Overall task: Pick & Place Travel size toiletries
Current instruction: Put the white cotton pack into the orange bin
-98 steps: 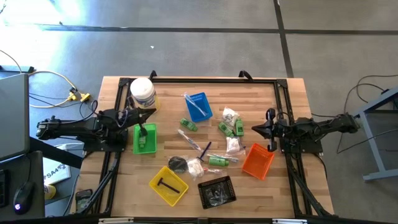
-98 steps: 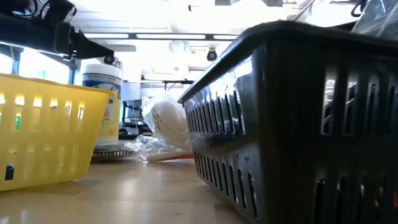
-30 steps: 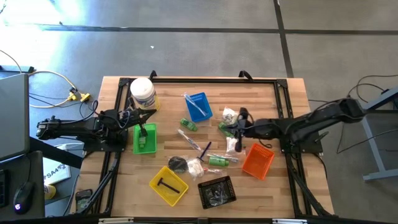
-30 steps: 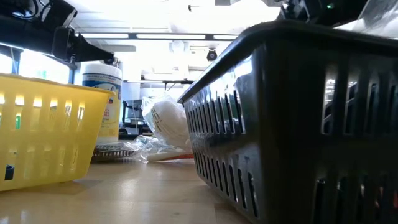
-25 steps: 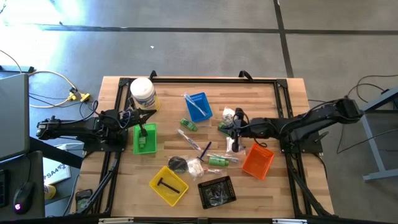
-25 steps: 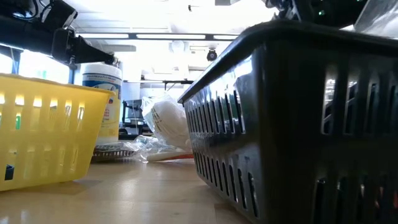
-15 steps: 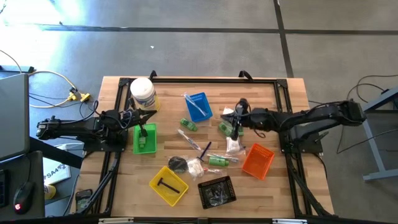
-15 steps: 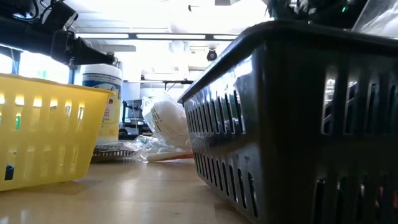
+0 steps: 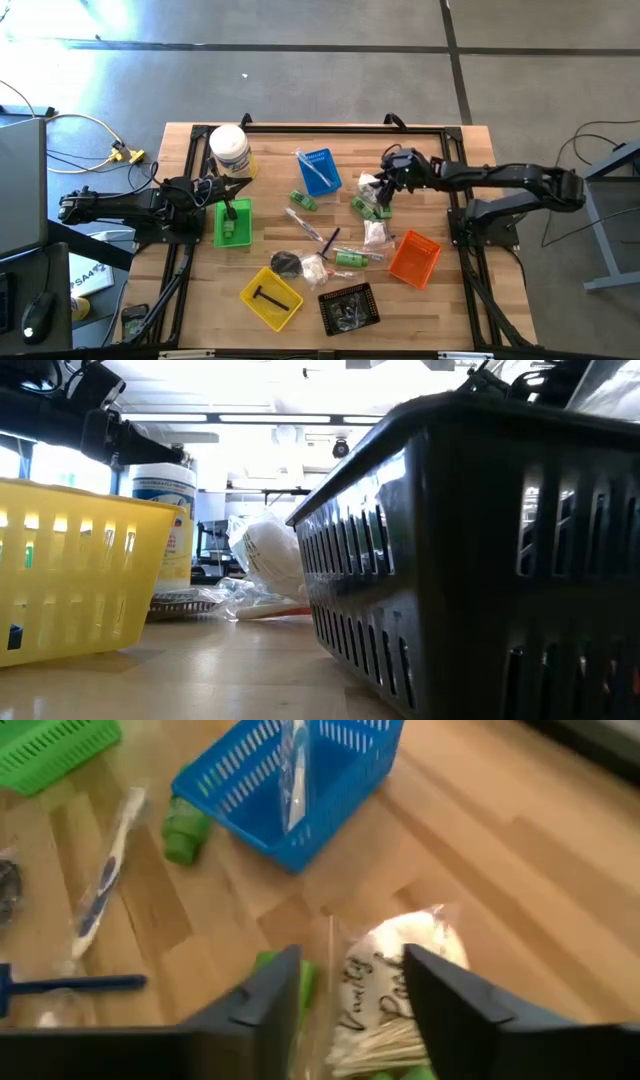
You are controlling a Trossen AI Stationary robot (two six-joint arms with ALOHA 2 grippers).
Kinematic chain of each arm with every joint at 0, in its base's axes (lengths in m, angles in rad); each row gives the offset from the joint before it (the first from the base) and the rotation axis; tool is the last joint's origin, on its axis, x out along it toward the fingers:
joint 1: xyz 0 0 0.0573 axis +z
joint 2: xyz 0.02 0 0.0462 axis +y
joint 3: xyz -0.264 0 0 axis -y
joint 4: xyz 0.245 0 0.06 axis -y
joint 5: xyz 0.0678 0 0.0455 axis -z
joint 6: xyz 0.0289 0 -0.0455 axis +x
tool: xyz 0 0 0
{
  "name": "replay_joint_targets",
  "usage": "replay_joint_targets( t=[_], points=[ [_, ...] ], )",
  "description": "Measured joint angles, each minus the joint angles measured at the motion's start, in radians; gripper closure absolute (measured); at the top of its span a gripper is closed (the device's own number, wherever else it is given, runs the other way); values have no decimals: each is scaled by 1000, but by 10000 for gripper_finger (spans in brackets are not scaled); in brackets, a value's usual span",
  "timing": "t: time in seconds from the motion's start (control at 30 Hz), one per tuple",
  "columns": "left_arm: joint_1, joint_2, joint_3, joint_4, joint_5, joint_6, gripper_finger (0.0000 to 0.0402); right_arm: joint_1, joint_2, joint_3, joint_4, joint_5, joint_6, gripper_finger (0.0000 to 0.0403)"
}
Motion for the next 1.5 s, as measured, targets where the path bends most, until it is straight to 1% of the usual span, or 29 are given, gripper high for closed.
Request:
replay_joint_targets(
  t=[0.1,0.17,0.23,0.3,0.4,0.43,0.47,0.57,0.73,0.83,0.93,1.03,1.33,1.4,1.5],
  points=[
    [0,0,0,4,0,3,402,-27,40,36,-65,7,21,170],
    [0,0,0,8,0,16,402,-38,89,75,-92,7,19,152],
    [0,0,0,15,0,26,402,-44,149,106,-129,6,-3,145],
    [0,0,0,28,0,26,402,-49,210,135,-129,-7,-28,145],
    [0,0,0,35,0,26,402,-56,284,165,-134,-87,-48,145],
    [0,0,0,33,0,27,402,-56,305,174,-134,-93,-50,145],
    [0,0,0,31,0,27,402,-54,323,181,-133,-83,-51,145],
    [0,0,0,26,0,27,402,-39,366,204,-147,-3,-69,145],
    [0,0,0,13,0,26,402,-21,401,232,-195,112,-96,145],
    [0,0,0,-1,0,22,402,-18,407,230,-223,140,-143,150],
    [0,0,-1,-9,0,17,402,-8,407,230,-223,140,-168,173],
    [0,0,-1,-8,0,0,402,5,407,230,-213,140,-191,212],
    [0,0,-1,-8,0,-1,402,30,396,230,-125,140,-233,377],
    [0,0,-1,-8,0,-1,402,34,383,230,-105,141,-236,393],
    [0,0,-1,-7,0,-1,402,33,353,230,-73,141,-236,396]
  ],
)
